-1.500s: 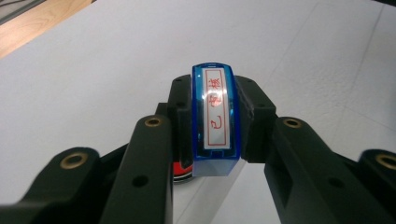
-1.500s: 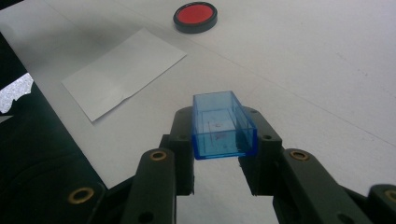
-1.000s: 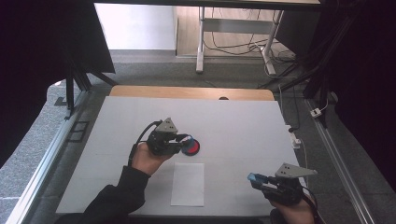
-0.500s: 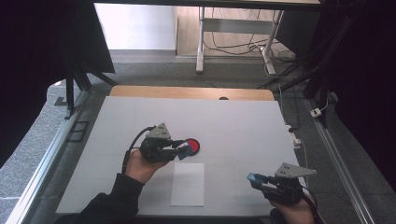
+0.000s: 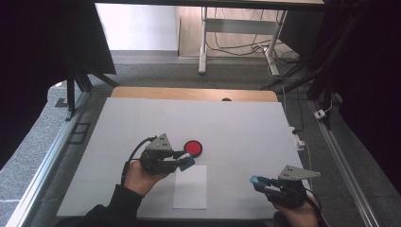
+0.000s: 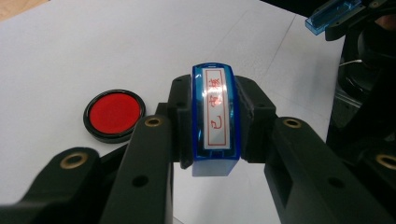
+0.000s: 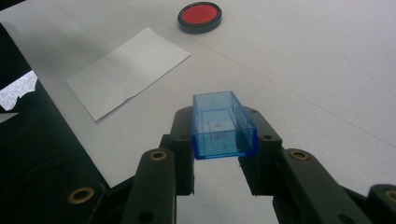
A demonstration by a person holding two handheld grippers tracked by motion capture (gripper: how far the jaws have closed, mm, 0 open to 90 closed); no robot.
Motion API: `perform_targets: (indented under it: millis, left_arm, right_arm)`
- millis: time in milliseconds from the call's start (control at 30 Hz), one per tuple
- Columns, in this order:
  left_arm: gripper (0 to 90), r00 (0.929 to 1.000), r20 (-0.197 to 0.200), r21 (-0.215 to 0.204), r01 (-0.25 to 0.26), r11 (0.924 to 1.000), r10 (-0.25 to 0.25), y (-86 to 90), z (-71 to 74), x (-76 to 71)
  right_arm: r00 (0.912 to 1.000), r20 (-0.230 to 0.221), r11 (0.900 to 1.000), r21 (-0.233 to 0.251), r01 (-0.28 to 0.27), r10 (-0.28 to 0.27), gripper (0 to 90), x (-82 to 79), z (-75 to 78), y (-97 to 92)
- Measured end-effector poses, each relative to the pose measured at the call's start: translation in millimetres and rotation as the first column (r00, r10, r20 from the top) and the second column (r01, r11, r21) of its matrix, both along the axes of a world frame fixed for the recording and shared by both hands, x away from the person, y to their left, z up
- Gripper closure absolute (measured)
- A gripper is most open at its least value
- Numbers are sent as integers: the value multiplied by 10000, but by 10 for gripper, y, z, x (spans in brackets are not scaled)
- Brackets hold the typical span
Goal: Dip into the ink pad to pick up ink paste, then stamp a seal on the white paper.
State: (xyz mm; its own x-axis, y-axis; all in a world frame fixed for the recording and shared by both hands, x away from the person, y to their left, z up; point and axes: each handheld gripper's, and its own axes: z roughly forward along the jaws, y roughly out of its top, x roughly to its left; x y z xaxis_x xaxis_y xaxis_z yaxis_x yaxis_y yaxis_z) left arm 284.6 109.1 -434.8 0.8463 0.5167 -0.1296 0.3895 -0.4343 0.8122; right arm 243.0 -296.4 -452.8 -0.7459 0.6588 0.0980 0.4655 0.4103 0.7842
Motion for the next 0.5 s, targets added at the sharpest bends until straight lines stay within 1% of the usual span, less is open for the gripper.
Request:
perform_targets:
  millis: [133, 500]
  left_arm:
    - [699, 10000, -17, -78, 65, 9999, -65, -7, -11, -26]
    - [699, 9999, -37, -94, 144, 9999, -144, -27, -70, -54]
  right_arm:
    - [10000, -4, 10000, -26, 9, -9, 686, 0, 2, -2]
    - [10000, 0, 10000, -20, -19, 19, 686, 0, -1, 7]
